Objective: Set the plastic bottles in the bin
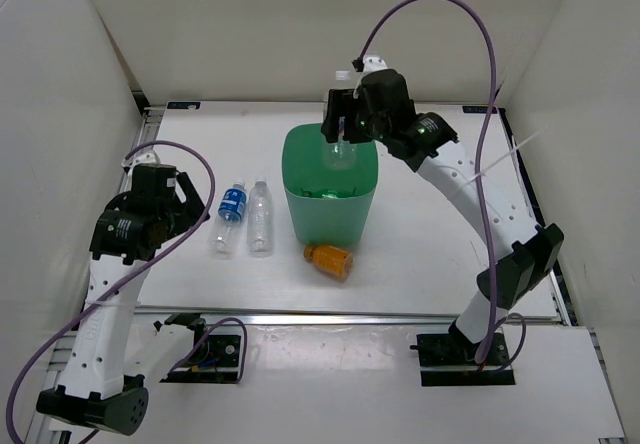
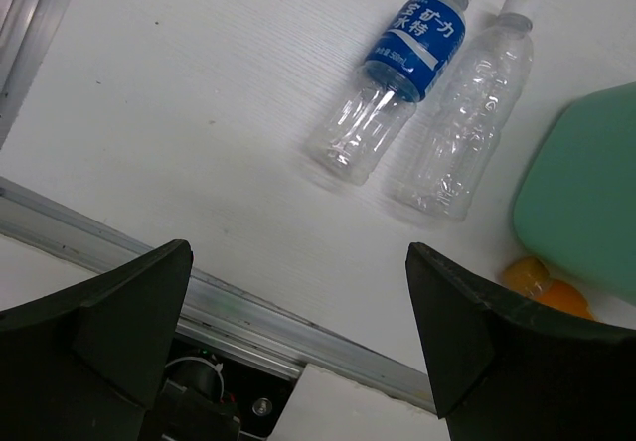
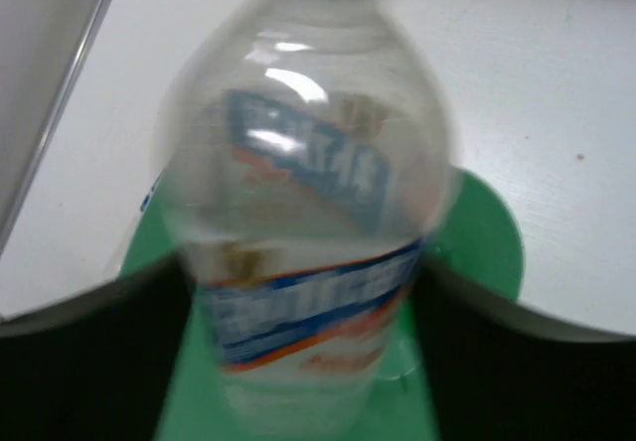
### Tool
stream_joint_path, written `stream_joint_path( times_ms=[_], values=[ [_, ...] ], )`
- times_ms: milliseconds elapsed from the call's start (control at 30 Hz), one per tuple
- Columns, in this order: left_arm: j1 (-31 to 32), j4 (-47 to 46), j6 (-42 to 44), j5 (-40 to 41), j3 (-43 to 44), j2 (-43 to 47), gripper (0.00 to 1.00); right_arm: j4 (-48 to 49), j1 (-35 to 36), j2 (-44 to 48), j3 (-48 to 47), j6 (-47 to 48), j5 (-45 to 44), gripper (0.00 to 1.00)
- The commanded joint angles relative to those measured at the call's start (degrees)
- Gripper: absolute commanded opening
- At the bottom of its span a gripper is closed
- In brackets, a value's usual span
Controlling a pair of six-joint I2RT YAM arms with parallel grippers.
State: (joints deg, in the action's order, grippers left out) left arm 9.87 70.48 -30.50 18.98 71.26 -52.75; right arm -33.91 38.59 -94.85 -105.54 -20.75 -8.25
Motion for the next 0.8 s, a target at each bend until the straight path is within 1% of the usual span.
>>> stream_joint_path(
  times_ms=[0,33,100,133,200,233,267,333,367,400,467,500,533,567,633,667,700,767],
  values=[
    [0.15,-0.43,-0.26,3.69,0.55,1.25,1.0,0.8,1.14,5.46,-1.15,1.59,-3.26,0.96],
    [0.15,-0.43,-0.26,3.69,0.54,1.25,1.0,-0.27,1.83,5.99,-2.38,0.9,-3.96,1.0],
    [-0.38,-0.43,-0.88,4.3,0.01,1.86,1.0,-1.77,3.15,7.3,-5.37,0.89,-6.67,1.0],
    [-0.38,-0.43,-1.4,4.31,-0.59,1.86,1.0,-2.56,3.68,8.44,-8.6,2.63,-6.69,1.0],
    [-0.38,-0.95,-1.4,4.92,-0.6,1.86,1.0,-3.17,3.69,9.68,-11.35,4.31,-5.12,1.0],
    [-0.38,-0.96,-1.93,5.79,-1.21,1.86,1.0,-4.05,3.69,10.38,-12.05,5.27,-2.67,1.0],
    [-0.38,-2.09,-1.93,6.32,-1.22,1.86,1.0,-5.19,3.69,11.6,-12.06,5.89,-2.65,1.0],
    [-0.38,-4.02,-1.15,5.55,-1.22,1.86,1.0,-8.52,3.69,13.28,-11.28,2.93,-4.21,1.0],
    [-0.38,-5.08,0.77,4.15,-1.22,1.17,1.0,-11.32,3.69,15.81,-9.62,1.0,-5.19,1.0],
    [-0.38,-7.96,2.19,-1.0,-0.69,-0.67,1.0,-11.96,3.69,17.49,-4.21,-2.5,-4.67,1.0],
    [-0.38,-11.14,3.51,-6.91,-0.16,-3.31,1.0,-11.97,3.69,22.74,1.8,-6.12,-2.31,1.0],
    [-0.38,-12.2,3.52,-12.25,0.54,-7.06,1.0,-11.97,3.69,24.34,4.44,-7.97,-1.16,1.0],
    [-0.38,-12.73,2.91,-14.13,1.24,-9.28,1.0,-11.97,3.69,25.66,8.99,-10.95,-0.02,1.0],
    [-0.38,-13.78,2.9,-15.98,1.25,-11.39,1.0,-11.45,3.69,27.77,10.77,-11.85,2.08,1.0],
    [-0.38,-15.54,3.43,-18.88,1.77,-16.84,1.0,-11.44,3.69,29.62,14.11,-12.38,3.59,1.0],
    [-0.38,-16.24,3.43,-18.89,3.25,-18.86,1.0,-11.44,3.69,30.16,14.91,-12.38,4.2,1.0],
    [-0.38,-16.25,3.43,-18.29,4.14,-22.88,1.0,-11.44,3.69,30.16,15.53,-12.38,4.9,1.0],
    [-0.38,-18.0,3.43,-18.28,6.33,-26.51,1.0,-11.44,3.69,31.91,17.02,-11.85,6.48,1.0]
  ],
)
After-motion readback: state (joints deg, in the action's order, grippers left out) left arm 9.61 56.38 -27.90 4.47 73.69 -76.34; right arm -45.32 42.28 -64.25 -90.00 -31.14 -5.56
